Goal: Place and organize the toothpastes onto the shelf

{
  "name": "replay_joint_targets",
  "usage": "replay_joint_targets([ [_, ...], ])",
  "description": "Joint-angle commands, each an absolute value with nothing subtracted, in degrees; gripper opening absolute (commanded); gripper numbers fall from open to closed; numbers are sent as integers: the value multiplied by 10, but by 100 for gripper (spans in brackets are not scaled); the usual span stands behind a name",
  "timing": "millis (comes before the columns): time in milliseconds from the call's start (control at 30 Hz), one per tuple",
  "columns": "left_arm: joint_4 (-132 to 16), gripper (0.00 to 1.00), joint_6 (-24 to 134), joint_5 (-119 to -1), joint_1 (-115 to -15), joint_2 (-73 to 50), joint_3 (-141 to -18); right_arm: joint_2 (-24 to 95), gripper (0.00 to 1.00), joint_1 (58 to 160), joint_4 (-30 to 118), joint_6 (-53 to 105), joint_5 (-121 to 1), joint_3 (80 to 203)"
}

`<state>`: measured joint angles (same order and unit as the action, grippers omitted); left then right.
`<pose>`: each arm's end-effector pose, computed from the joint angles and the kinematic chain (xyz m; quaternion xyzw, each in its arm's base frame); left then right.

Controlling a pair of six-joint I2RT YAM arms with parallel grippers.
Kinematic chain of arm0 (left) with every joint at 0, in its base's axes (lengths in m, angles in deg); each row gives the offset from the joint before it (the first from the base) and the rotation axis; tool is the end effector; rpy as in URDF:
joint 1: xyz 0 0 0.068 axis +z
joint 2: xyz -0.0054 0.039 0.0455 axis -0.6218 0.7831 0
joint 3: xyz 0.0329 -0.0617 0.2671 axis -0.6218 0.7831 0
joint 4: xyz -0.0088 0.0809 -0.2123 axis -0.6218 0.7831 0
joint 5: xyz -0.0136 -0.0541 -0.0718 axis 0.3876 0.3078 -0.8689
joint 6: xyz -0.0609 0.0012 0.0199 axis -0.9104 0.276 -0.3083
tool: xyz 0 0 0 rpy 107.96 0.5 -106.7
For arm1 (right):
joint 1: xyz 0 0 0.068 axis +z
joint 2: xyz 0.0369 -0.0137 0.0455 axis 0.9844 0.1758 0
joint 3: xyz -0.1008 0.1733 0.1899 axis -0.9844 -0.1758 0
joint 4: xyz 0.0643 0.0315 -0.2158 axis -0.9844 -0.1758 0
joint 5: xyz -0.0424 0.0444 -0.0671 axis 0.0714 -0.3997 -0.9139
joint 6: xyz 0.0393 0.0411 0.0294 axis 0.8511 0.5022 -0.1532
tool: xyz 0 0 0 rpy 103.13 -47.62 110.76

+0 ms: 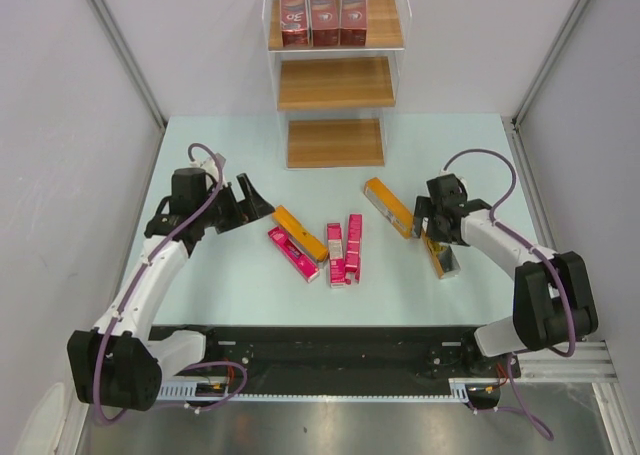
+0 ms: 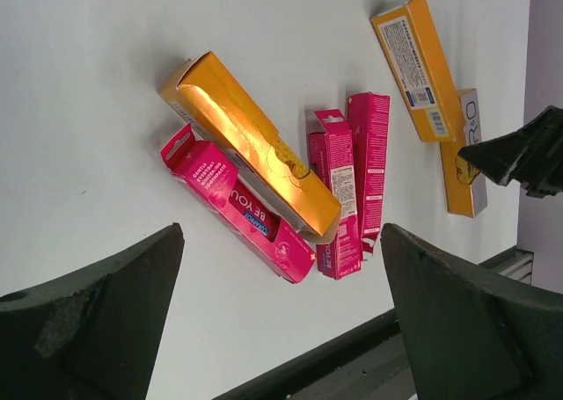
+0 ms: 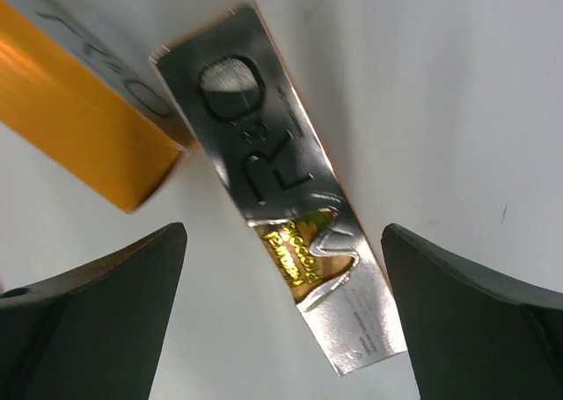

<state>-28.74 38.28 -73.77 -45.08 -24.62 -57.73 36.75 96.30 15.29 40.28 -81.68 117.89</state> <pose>0.2028 -0.0425 0.2899 -0.0847 0.8863 -0.2927 0.3488 0.2477 0.0607 0.2203 0.0699 0.9560 -0.0266 0.2838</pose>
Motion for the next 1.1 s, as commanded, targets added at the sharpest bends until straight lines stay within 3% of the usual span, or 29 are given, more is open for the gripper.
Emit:
replay_joint_targets([
  [0,-312,100,383,-754,-456,-245,-593,368,99,941,138,411,-814,1157],
  [333,-312,100,380,-754,-458,-247,-591,411,87,904,164,410,-730,1127],
  [367,-312,100,380,-754,-458,-249,-591,418,81,903,166,409,-714,1123],
  [400,-312,100,380,-754,-458,-250,-592,426,64,904,168,407,-709,1121],
  [500,-310,100,379,-755,-458,-252,-591,435,61,905,170,404,-689,1113],
  [667,-311,100,376,-755,-458,-255,-593,419,34,910,169,405,-685,1102],
  [933,-314,100,370,-769,-459,-257,-597,320,30,914,161,404,-703,1121],
  [1067,-332,100,361,-792,-459,-262,-591,304,29,969,129,391,-747,1175],
])
